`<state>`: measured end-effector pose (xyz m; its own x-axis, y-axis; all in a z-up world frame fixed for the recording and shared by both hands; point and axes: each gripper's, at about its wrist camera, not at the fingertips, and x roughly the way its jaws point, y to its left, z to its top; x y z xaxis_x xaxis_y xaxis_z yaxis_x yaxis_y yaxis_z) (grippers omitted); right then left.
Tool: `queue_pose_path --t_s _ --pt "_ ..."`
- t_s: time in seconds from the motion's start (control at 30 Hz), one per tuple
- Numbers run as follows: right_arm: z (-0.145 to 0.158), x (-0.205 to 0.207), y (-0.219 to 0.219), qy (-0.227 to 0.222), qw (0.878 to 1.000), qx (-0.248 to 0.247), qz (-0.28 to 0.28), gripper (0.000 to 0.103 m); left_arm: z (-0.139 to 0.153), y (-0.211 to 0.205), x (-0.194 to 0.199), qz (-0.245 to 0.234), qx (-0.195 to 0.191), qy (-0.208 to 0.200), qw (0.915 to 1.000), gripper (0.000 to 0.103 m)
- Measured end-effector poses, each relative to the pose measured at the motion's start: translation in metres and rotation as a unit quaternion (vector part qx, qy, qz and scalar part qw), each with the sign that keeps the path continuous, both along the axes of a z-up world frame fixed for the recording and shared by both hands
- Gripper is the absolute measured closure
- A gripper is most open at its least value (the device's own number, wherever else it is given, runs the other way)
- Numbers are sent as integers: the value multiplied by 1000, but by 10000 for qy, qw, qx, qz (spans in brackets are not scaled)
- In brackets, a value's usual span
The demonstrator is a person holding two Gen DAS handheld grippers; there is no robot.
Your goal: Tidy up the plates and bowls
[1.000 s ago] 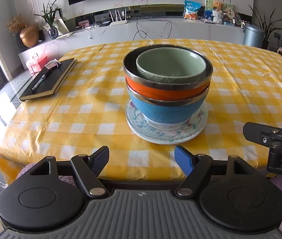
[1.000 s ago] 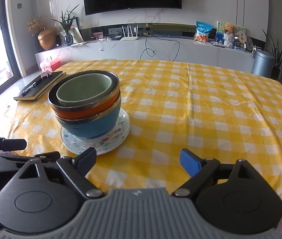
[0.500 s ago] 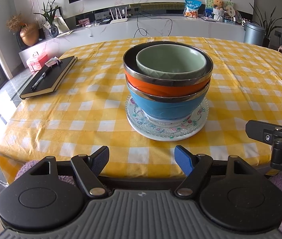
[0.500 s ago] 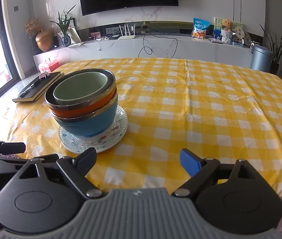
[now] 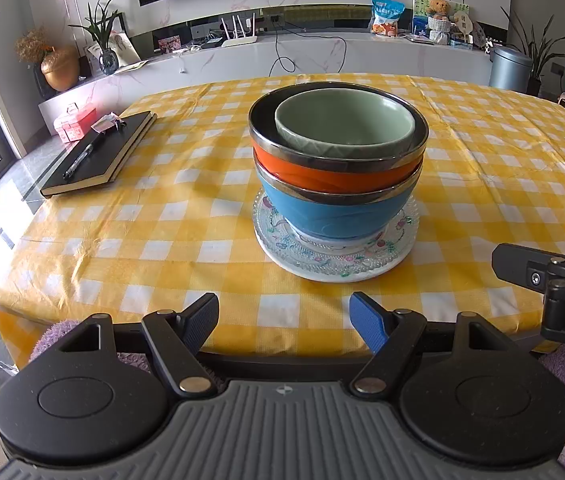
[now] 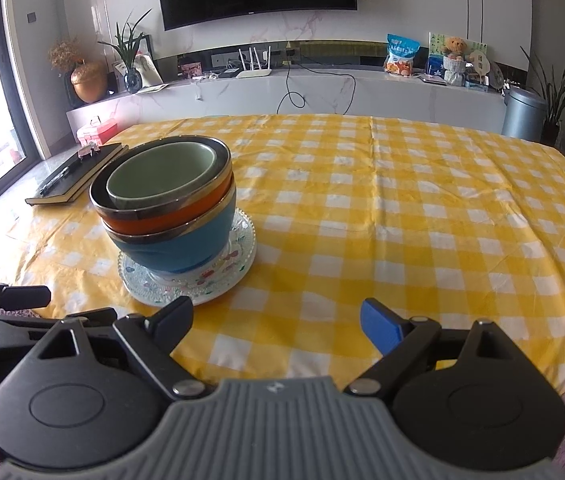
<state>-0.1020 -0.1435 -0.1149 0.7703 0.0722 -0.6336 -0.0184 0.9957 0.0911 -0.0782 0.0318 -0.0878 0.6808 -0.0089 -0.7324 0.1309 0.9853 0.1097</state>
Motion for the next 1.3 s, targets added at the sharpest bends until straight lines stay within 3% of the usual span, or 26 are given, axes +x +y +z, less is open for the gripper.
queue_pose_path --t_s 1.3 --pt "-3 2 1 -5 10000 -15 34 13 0 -1 0 -35 -14 0 10000 16"
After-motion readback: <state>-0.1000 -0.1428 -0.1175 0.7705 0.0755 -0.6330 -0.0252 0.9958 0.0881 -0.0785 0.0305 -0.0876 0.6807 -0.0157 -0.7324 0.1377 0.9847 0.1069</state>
